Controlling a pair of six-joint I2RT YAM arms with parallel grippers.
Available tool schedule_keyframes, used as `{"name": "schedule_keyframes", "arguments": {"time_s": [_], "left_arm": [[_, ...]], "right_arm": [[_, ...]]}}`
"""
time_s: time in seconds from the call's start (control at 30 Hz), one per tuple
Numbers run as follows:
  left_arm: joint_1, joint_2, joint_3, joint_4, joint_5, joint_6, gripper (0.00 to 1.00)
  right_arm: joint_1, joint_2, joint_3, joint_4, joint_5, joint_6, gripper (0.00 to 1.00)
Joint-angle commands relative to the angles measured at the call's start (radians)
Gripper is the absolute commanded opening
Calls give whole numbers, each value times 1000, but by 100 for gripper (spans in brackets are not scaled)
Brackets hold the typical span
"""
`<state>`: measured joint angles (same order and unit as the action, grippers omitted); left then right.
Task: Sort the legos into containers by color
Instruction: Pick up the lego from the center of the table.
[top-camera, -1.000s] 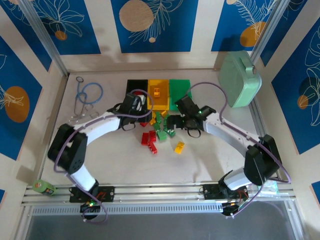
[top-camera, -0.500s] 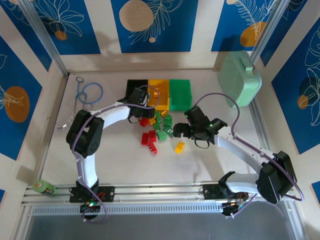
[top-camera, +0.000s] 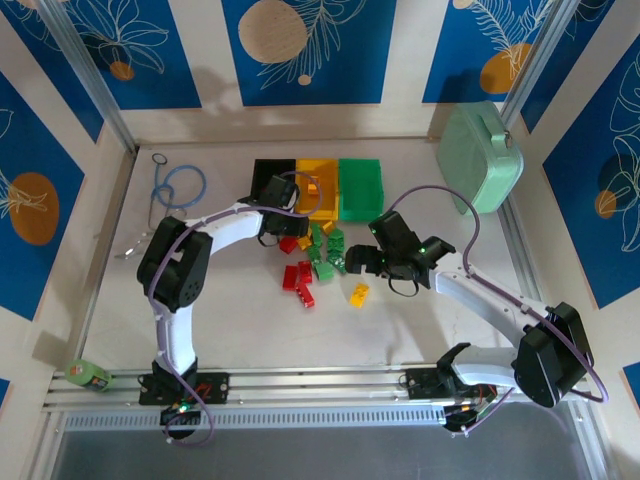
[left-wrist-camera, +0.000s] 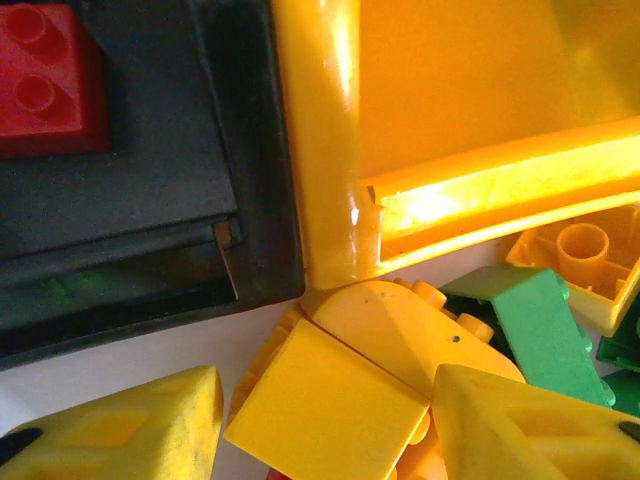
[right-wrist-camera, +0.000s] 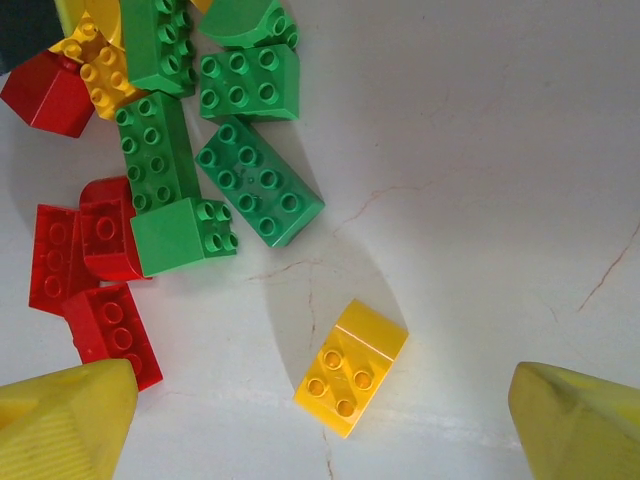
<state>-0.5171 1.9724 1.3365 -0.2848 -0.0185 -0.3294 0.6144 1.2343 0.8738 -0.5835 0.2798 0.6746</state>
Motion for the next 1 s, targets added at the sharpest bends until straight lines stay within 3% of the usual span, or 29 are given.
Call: {"name": "schedule_keyframes", "arguments": {"time_s": [0.0, 0.6, 0.97], "left_arm": [[6, 21, -3, -33, -33, 33, 58], [6, -89, -173, 32, -29, 1, 59], [8, -45, -97, -7, -36, 19, 56]], "right_arm": [[-5, 5, 1, 16, -19, 14, 96], [-5, 23, -22, 57, -40, 34, 95], [-5, -2, -32, 45, -27, 37, 95]]}}
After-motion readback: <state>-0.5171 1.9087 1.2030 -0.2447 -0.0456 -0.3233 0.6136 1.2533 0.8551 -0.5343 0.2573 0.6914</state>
